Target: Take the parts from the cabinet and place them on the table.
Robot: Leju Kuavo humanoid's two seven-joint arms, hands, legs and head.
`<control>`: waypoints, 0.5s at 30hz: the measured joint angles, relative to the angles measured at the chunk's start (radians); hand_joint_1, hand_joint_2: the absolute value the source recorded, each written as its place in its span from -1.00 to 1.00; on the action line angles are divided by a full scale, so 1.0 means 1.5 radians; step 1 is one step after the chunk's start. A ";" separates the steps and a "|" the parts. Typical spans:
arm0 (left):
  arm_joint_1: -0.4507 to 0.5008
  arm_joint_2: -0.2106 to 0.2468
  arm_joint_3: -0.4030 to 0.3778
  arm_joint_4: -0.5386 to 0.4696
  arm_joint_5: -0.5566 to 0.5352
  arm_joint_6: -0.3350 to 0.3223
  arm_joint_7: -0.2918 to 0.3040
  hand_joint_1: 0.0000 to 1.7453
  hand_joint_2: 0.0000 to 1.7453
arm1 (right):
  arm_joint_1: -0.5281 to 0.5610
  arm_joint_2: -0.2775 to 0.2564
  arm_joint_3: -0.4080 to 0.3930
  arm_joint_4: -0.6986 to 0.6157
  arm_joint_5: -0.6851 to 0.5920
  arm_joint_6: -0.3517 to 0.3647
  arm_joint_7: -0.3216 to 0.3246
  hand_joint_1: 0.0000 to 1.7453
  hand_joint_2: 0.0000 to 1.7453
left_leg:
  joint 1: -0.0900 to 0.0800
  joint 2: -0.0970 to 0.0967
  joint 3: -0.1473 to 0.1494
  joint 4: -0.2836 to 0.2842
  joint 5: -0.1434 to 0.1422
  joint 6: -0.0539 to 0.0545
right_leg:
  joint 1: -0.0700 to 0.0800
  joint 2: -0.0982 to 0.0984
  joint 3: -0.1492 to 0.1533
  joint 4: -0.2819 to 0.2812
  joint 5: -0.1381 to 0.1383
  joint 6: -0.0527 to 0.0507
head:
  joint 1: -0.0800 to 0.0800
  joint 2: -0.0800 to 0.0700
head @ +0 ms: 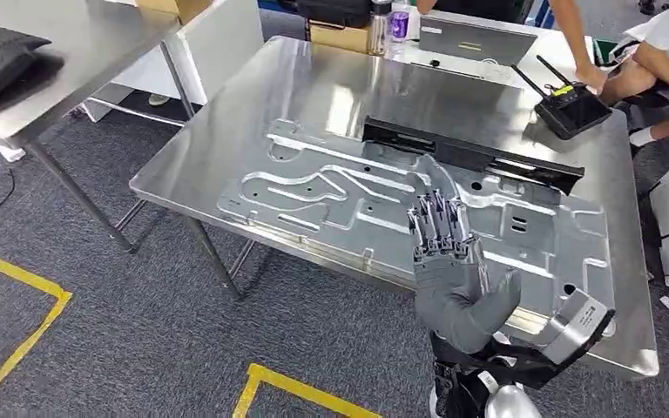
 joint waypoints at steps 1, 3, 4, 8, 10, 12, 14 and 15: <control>-0.001 0.000 -0.002 0.000 -0.005 -0.002 -0.003 -1.00 -1.00 | 0.004 0.000 0.000 -0.002 0.004 -0.001 0.000 -1.00 -1.00 | -0.001 -0.006 -0.001 0.001 0.001 0.005 | 0.000 0.022 -0.022 0.046 -0.028 -0.002 | 0.002 0.000; -0.005 -0.001 -0.011 0.000 -0.024 -0.013 -0.020 -1.00 -1.00 | 0.014 0.000 0.000 -0.003 0.002 -0.005 -0.002 -1.00 -1.00 | -0.004 -0.023 -0.005 0.001 0.004 0.010 | 0.002 0.037 -0.080 0.167 -0.079 -0.003 | 0.003 0.000; -0.004 -0.001 -0.015 0.000 -0.033 -0.021 -0.032 -1.00 -1.00 | 0.016 0.000 -0.001 -0.003 -0.009 -0.005 -0.004 -1.00 -1.00 | -0.005 -0.033 -0.007 0.002 0.005 0.011 | 0.002 0.038 -0.098 0.201 -0.083 -0.003 | 0.003 0.000; -0.007 -0.002 -0.031 0.000 -0.049 -0.022 -0.053 -1.00 -1.00 | 0.015 0.001 -0.001 -0.003 -0.014 0.000 -0.002 -1.00 -1.00 | -0.005 -0.073 -0.009 0.011 0.005 0.009 | 0.000 0.065 -0.027 0.044 0.017 -0.006 | 0.003 0.000; -0.015 -0.003 -0.041 0.000 -0.056 -0.018 -0.036 -1.00 -1.00 | 0.014 0.001 0.000 -0.004 -0.003 -0.003 0.008 -1.00 -1.00 | -0.007 -0.092 -0.022 0.024 0.004 0.002 | -0.004 0.109 -0.008 -0.010 0.021 -0.009 | 0.003 0.000; -0.015 -0.003 -0.046 0.000 -0.059 -0.007 -0.014 -1.00 -1.00 | 0.012 0.002 0.001 -0.006 0.008 -0.012 0.018 -1.00 -1.00 | -0.003 -0.108 -0.030 0.020 0.009 -0.008 | 0.002 0.093 -0.011 -0.006 0.021 -0.013 | 0.003 0.000; -0.014 0.000 -0.054 0.000 -0.065 -0.001 0.002 -1.00 -1.00 | 0.009 0.003 0.001 -0.008 0.015 -0.015 0.024 -1.00 -1.00 | -0.001 -0.122 -0.036 0.023 0.011 -0.014 | -0.006 0.072 -0.011 -0.011 0.027 -0.022 | 0.003 0.000; -0.015 -0.002 -0.060 0.000 -0.067 0.003 0.004 -1.00 -1.00 | 0.008 0.004 0.002 -0.009 0.018 -0.015 0.029 -1.00 -1.00 | -0.005 -0.079 -0.043 0.041 -0.002 -0.018 | -0.005 0.063 -0.009 -0.011 0.027 -0.024 | 0.001 0.000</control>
